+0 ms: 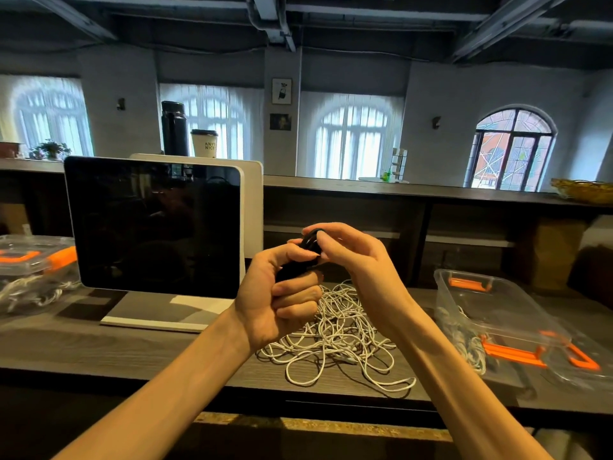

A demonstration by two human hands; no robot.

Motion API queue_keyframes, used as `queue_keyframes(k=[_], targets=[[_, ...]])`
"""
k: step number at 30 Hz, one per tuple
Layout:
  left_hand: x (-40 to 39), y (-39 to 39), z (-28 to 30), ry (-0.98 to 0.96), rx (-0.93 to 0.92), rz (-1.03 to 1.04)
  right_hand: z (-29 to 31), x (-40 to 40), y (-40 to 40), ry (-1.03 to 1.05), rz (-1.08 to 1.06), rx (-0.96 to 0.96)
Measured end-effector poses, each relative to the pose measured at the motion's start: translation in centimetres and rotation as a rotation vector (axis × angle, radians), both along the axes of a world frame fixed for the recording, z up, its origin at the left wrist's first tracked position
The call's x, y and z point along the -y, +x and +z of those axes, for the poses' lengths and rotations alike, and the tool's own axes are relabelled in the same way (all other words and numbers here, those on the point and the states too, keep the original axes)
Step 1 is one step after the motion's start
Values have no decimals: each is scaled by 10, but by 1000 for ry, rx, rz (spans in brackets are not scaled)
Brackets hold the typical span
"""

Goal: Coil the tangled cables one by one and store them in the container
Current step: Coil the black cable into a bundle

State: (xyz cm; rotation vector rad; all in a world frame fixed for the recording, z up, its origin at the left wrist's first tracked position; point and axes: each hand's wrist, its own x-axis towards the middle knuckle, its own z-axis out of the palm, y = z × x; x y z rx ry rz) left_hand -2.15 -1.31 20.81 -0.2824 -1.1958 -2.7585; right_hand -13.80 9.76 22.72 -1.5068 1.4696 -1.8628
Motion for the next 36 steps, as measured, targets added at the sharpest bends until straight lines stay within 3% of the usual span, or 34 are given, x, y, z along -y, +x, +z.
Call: queue_keyframes(k=[9,16,22,27,30,36], targets=[[-6,1,5,-5,15,56,-7,-2,4,-107,42,18],[-7,2,8,-32,63,10,-13,-1,-3,-174,-79,-169],[-6,6,7,-187,179,46,13,-14,-16,50,13,-214],[-12,9,8,-406,297,128,48,-29,-24,414,87,-497],[-15,8,7,-470,316,128,58,-29,-22,476,108,-630],[-11,12,3,-583,250,-43,57,-24,-21,416,128,-452]])
